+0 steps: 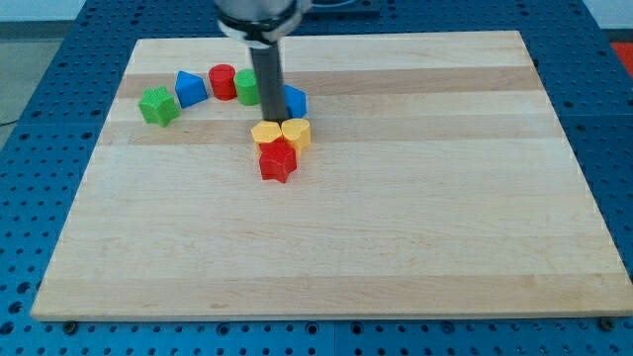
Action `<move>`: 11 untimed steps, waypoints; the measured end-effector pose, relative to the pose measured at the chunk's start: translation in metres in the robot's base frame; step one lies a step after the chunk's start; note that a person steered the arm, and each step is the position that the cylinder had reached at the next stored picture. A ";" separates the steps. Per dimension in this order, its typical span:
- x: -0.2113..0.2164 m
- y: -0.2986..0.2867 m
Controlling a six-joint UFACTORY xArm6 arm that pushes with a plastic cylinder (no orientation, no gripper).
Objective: Separate blue blocks
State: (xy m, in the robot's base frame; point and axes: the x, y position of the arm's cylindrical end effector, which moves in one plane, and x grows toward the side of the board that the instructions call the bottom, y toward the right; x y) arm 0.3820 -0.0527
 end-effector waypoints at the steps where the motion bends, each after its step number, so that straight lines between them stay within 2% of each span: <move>1: -0.001 -0.006; 3: -0.020 -0.107; 4: 0.018 -0.107; 5: 0.037 -0.101; 6: 0.018 -0.070; 9: 0.021 0.065; 10: 0.019 0.070; 11: 0.013 0.022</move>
